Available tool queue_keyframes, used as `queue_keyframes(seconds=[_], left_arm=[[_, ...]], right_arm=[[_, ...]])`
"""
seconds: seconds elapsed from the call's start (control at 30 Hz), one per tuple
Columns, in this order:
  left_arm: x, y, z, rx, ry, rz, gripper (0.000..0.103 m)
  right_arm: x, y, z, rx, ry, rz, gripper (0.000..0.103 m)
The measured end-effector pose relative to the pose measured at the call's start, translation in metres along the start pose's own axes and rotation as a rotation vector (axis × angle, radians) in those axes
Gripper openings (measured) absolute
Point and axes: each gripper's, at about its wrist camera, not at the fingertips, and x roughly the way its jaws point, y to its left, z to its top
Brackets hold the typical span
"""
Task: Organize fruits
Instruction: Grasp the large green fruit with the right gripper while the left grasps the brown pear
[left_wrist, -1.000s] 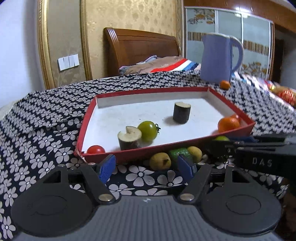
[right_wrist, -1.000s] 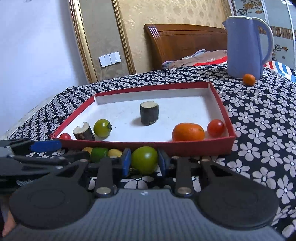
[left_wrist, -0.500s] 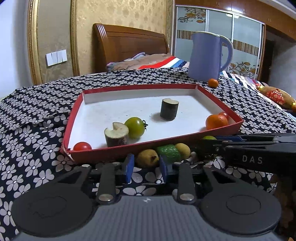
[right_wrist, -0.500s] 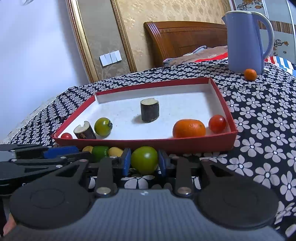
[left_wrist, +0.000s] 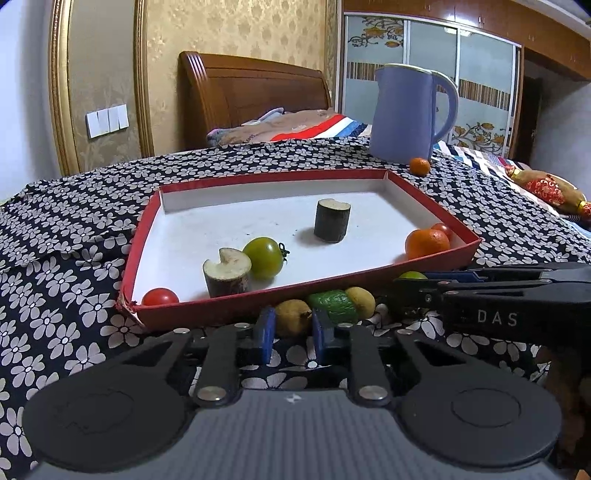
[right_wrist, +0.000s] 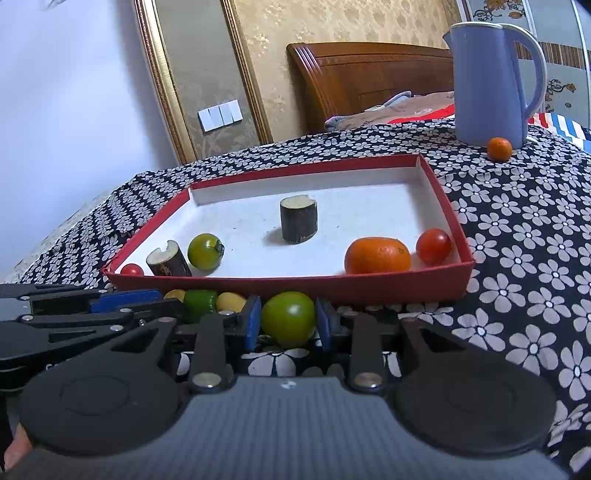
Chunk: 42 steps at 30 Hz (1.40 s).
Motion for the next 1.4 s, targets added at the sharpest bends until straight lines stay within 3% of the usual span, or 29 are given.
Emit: queue_keyframes(seconds=[0.07,0.5,0.73,0.93,1.13,1.2,1.27,1.33,1.4], left_arm=[[-0.004,0.001,0.0,-0.008,-0.015,-0.007,0.008],[-0.01,0.015,0.002,-0.08,-0.035,-0.028,0.008],[-0.002,0.004,0.0,-0.027,0.0,0.003,0.008],[-0.007,0.004,0.0,-0.029,-0.005,-0.055,0.008],[-0.002,0.0,0.001,-0.009,0.006,-0.026,0.008],[-0.003,-0.003,0.001,0.009,0.006,-0.025,0.013],[-0.002,-0.004,0.0,0.016,0.012,-0.058,0.041],[0.001,-0.005,-0.001,0.021,0.028,-0.045,0.066],[0.0,-0.005,0.0,0.02,0.006,-0.019,0.067]], right_arm=[[-0.001,-0.001,-0.001,0.003,-0.009,-0.001,0.03],[-0.009,-0.003,-0.003,0.024,-0.046,-0.002,0.03],[-0.008,-0.003,-0.004,0.022,-0.041,0.003,0.03],[-0.006,-0.006,-0.004,0.044,-0.035,0.018,0.03],[-0.005,-0.007,-0.004,0.052,-0.03,0.026,0.03],[-0.005,-0.008,-0.005,0.055,-0.03,0.028,0.03],[-0.005,-0.008,-0.005,0.057,-0.031,0.029,0.03],[-0.005,-0.008,-0.005,0.058,-0.031,0.03,0.03],[-0.005,-0.008,-0.005,0.06,-0.031,0.03,0.03]])
